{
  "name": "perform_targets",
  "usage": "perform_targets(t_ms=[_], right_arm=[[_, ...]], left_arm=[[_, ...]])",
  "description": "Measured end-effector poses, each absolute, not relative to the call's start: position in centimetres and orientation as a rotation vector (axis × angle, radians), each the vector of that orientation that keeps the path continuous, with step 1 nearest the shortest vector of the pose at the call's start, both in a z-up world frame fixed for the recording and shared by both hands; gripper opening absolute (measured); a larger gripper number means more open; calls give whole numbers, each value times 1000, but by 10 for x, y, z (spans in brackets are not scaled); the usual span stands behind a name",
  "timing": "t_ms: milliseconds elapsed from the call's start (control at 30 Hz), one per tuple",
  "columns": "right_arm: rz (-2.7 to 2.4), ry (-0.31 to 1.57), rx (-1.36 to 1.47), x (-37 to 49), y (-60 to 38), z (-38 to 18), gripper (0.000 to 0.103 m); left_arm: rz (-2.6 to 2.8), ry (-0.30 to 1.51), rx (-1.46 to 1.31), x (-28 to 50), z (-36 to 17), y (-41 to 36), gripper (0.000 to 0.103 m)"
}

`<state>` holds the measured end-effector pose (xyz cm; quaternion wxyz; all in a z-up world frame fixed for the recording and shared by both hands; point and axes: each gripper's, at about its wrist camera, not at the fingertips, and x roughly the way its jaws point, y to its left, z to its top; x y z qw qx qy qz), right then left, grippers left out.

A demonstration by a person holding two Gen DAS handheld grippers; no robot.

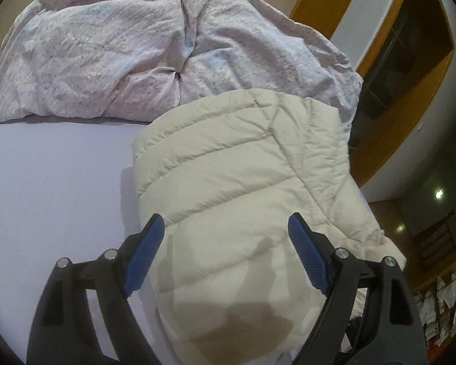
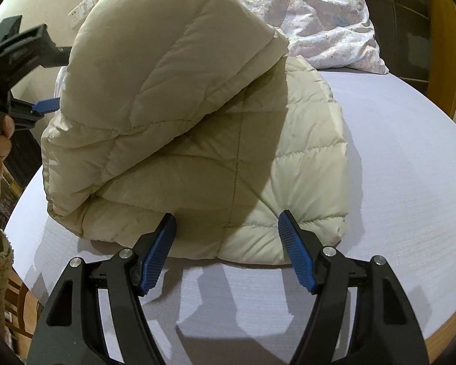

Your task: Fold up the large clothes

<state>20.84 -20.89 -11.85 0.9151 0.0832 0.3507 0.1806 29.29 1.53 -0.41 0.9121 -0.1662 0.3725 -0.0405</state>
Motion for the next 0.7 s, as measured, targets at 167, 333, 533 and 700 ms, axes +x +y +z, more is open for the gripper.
perform_targets(t_ms=[167,333,533,700], right_arm=[[366,718,165,208,-209,-119,72],[363,713,157,205,-208,-121,72],[360,714,157,203,-207,-123,72],[356,713,157,201,-208,-124,72]], left_arm=[[-63,771,-315,303,-11,15,83],[-80,798,-327,313,-27,9,83],[-118,806,-280,317,-34,-15,79],[-154,816,-255,319,-38,-35,79]])
